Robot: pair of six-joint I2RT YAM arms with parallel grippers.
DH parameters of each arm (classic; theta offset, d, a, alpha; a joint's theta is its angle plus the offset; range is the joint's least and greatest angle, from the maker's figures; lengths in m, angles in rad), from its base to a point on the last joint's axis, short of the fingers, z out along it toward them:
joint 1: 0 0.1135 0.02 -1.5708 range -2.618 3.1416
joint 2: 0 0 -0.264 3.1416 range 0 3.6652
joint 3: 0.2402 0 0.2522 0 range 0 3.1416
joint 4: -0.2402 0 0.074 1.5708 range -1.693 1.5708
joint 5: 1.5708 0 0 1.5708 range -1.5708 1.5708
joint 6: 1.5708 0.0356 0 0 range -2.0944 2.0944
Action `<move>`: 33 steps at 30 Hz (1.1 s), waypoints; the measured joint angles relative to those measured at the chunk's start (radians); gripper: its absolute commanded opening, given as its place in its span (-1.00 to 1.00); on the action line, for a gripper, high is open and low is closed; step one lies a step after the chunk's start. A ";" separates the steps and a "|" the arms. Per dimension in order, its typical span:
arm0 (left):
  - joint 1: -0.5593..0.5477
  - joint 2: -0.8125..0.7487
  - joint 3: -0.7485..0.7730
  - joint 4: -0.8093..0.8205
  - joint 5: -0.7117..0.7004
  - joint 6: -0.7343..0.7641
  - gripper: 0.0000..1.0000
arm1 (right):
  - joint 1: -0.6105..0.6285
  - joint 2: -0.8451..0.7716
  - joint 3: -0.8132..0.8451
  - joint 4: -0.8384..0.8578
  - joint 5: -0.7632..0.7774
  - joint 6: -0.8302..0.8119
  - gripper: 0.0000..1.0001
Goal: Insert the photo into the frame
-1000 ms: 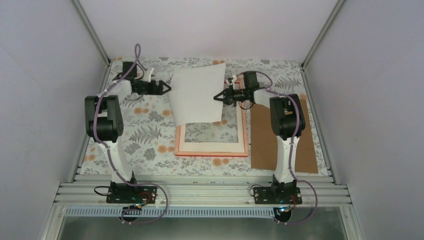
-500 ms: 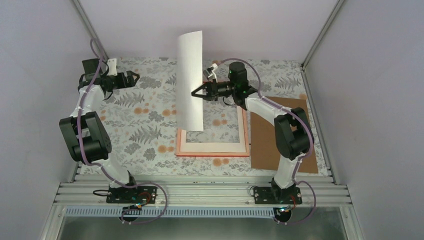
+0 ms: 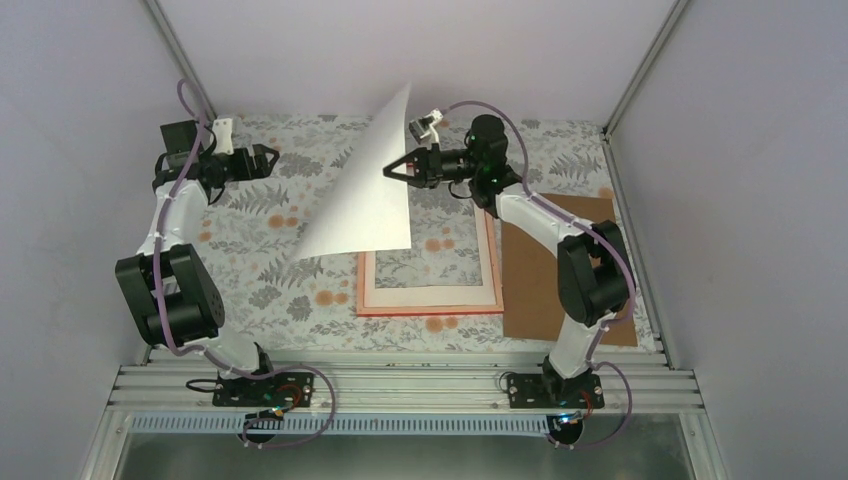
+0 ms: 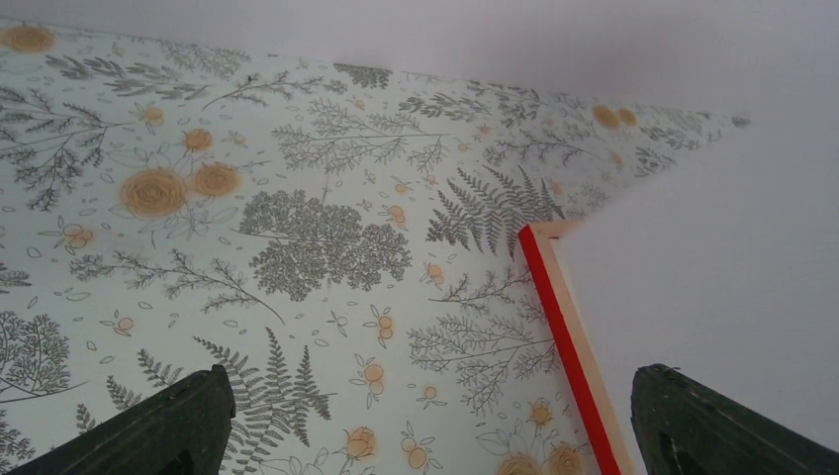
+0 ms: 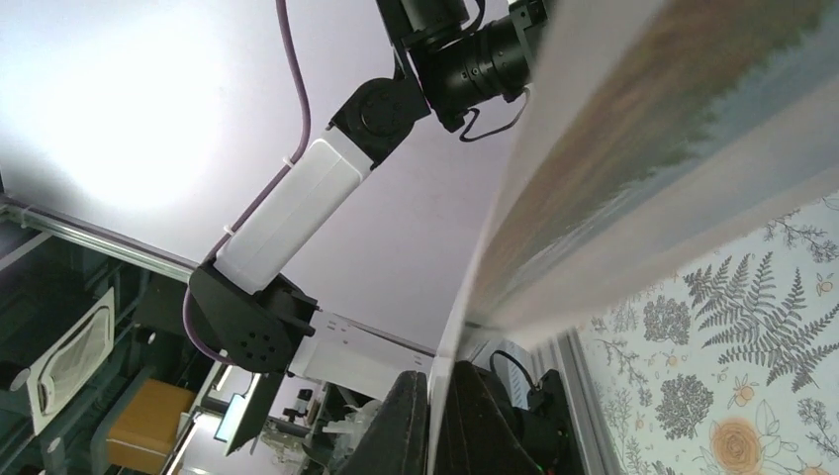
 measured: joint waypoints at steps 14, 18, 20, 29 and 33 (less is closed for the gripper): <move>0.000 0.001 -0.028 -0.002 0.013 0.003 1.00 | -0.192 -0.017 -0.206 -0.760 0.140 -0.784 -0.92; 0.000 0.009 -0.028 -0.003 0.023 0.002 1.00 | -0.254 0.044 -0.200 -0.923 0.237 -0.953 -0.92; 0.000 0.009 -0.028 -0.002 0.027 0.002 1.00 | -0.260 0.071 -0.185 -0.985 0.278 -1.012 -0.92; 0.000 0.009 -0.028 -0.002 0.037 -0.001 1.00 | -0.277 0.097 -0.143 -1.159 0.404 -1.157 -0.92; 0.000 0.009 -0.031 -0.002 0.040 -0.001 1.00 | -0.307 0.093 -0.143 -1.196 0.443 -1.179 -0.92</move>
